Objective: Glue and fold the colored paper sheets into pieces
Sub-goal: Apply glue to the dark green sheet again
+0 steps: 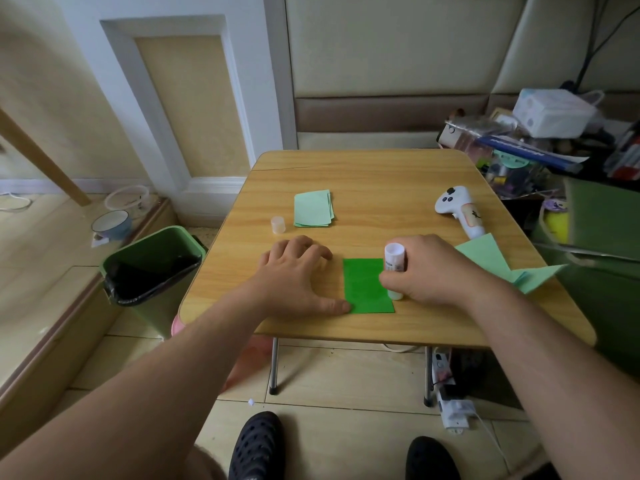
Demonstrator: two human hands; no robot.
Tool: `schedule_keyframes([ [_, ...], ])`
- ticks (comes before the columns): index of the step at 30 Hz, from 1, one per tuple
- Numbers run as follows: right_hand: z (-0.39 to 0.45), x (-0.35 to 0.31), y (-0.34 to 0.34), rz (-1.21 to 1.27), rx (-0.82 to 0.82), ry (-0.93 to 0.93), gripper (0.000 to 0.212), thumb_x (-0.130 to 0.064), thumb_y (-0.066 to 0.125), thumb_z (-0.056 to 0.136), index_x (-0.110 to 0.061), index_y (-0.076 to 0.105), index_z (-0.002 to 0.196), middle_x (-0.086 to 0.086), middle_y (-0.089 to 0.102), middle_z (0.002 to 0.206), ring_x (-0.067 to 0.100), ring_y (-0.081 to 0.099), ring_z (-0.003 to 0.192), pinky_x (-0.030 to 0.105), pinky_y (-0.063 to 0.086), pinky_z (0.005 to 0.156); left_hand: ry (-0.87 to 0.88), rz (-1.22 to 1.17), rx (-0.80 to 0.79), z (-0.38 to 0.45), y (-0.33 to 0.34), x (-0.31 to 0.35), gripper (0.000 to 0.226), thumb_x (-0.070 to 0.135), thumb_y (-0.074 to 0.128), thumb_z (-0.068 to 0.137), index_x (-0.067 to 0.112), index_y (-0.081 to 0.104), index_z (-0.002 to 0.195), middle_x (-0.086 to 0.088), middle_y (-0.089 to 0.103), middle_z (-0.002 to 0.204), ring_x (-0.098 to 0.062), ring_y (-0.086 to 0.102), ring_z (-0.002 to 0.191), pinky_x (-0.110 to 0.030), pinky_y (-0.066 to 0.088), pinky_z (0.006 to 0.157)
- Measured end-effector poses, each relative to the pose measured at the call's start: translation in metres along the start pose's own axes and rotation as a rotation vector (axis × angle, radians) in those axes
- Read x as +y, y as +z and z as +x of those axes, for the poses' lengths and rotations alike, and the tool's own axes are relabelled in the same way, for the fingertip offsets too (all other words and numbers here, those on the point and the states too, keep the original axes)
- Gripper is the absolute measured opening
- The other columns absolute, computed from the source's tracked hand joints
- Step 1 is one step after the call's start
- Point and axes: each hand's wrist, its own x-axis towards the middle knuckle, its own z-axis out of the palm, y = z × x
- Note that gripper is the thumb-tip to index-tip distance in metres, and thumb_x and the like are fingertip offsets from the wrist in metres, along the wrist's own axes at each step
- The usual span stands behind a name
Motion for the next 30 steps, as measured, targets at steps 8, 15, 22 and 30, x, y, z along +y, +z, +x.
schedule_keyframes([
  [8, -0.002, -0.02, 0.023, 0.192, 0.009, -0.066, 0.026, -0.047, 0.076, 0.087, -0.024, 0.064, 0.082, -0.005, 0.066, 0.073, 0.005, 0.052, 0.061, 0.027, 0.041, 0.058, -0.013, 0.0, 0.0, 0.0, 0.0, 0.002, 0.106, 0.101, 0.049, 0.049, 0.049, 0.033, 0.141, 0.01, 0.021, 0.158, -0.023, 0.012, 0.149, -0.047, 0.016, 0.12],
  [15, 0.001, -0.006, 0.009, 0.119, -0.038, -0.029, 0.019, -0.038, 0.075, 0.086, -0.023, 0.065, 0.08, -0.005, 0.069, 0.075, 0.012, 0.059, 0.07, 0.031, 0.045, 0.063, -0.02, -0.002, 0.001, 0.0, 0.0, 0.002, 0.105, 0.101, 0.052, 0.05, 0.05, 0.033, 0.14, 0.01, 0.021, 0.158, -0.024, 0.012, 0.15, -0.049, 0.015, 0.121],
  [22, 0.004, 0.008, 0.001, 0.088, 0.034, 0.007, 0.017, -0.031, 0.072, 0.086, -0.019, 0.065, 0.078, -0.004, 0.068, 0.07, 0.013, 0.059, 0.066, 0.029, 0.044, 0.058, -0.005, -0.004, -0.016, -0.001, -0.002, 0.001, 0.099, 0.096, 0.059, 0.059, 0.05, 0.032, 0.142, 0.009, 0.019, 0.159, -0.024, 0.01, 0.151, -0.051, 0.014, 0.122],
  [30, 0.002, 0.013, 0.006, 0.156, 0.057, -0.014, 0.017, -0.037, 0.074, 0.089, -0.024, 0.066, 0.081, -0.008, 0.07, 0.075, 0.014, 0.063, 0.075, 0.031, 0.048, 0.067, -0.012, -0.008, -0.015, -0.001, -0.002, 0.001, 0.101, 0.099, 0.055, 0.054, 0.051, 0.033, 0.14, 0.01, 0.02, 0.158, -0.024, 0.01, 0.151, -0.05, 0.014, 0.121],
])
